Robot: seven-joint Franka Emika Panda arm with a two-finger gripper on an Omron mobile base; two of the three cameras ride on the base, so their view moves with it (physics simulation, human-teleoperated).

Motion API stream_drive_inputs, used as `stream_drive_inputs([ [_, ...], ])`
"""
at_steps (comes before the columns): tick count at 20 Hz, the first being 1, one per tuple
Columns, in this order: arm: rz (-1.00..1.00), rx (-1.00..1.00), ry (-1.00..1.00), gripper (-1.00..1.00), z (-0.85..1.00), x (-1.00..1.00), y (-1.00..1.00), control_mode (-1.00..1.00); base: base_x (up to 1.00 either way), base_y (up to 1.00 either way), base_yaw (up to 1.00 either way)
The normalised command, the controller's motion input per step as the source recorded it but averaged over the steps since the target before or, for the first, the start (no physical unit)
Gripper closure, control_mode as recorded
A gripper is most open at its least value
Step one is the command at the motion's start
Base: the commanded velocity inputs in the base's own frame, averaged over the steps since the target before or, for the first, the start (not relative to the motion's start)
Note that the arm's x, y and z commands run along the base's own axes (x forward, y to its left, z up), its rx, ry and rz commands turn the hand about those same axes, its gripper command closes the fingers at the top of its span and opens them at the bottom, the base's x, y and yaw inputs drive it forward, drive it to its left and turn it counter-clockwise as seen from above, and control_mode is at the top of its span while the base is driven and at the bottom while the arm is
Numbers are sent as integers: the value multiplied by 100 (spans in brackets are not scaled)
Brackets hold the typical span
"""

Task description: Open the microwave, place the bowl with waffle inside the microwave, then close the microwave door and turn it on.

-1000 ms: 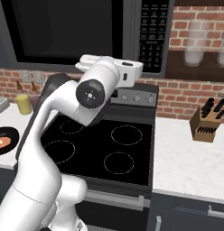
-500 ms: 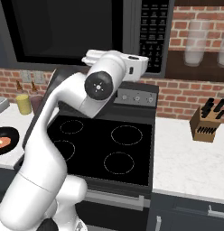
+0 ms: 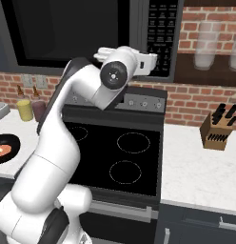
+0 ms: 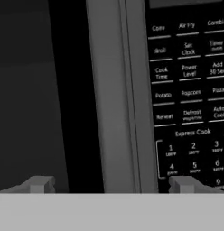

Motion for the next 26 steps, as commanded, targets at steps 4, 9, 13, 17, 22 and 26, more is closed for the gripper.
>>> stream_drive_inputs([
  [4, 4, 0, 12, -100, 0, 59, 0, -100, 0, 0, 0],
  [9, 3, 0, 7, -100, 0, 40, 0, -100, 0, 0, 0],
  [13, 1, 0, 2, -100, 0, 15, 0, -100, 0, 0, 0],
  [17, 0, 0, 0, -100, 0, 0, 0, -100, 0, 0, 0],
  [22, 0, 0, 0, -100, 0, 0, 0, -100, 0, 0, 0],
  [26, 0, 0, 0, 100, 0, 0, 0, -100, 0, 0, 0],
])
